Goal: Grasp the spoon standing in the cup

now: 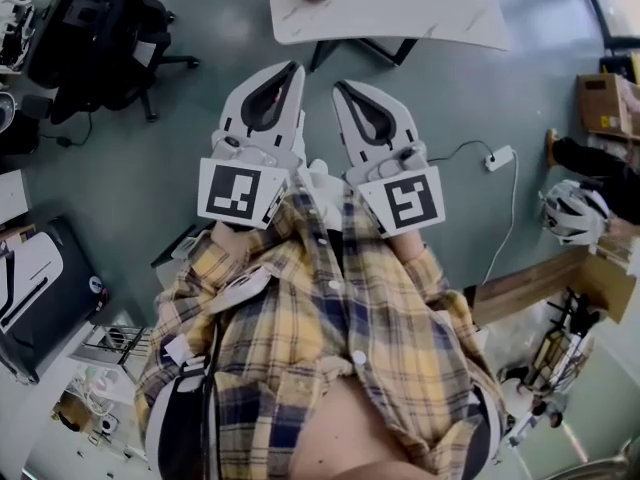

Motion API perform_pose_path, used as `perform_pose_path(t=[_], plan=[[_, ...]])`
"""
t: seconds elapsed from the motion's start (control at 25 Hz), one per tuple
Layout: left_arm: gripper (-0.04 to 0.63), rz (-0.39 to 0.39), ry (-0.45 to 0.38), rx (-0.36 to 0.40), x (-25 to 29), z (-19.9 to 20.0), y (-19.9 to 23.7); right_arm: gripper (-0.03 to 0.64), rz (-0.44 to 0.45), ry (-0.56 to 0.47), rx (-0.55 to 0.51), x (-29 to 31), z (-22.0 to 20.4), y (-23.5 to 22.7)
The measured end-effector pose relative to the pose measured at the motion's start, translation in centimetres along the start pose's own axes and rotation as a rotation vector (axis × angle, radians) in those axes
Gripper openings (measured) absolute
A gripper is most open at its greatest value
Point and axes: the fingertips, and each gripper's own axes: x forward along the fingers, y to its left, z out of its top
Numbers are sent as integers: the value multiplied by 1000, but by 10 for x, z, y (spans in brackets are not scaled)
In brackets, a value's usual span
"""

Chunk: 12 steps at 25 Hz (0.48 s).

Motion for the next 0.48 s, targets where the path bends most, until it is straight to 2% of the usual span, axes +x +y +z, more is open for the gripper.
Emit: perform_pose_path(t=[0.24, 0.48], plan=[[15, -2, -3, -13, 29, -6, 28, 32, 12, 13, -2, 37, -3, -15], [15, -17, -3, -30, 79, -4, 72, 32, 15, 32, -7, 98, -2, -43]])
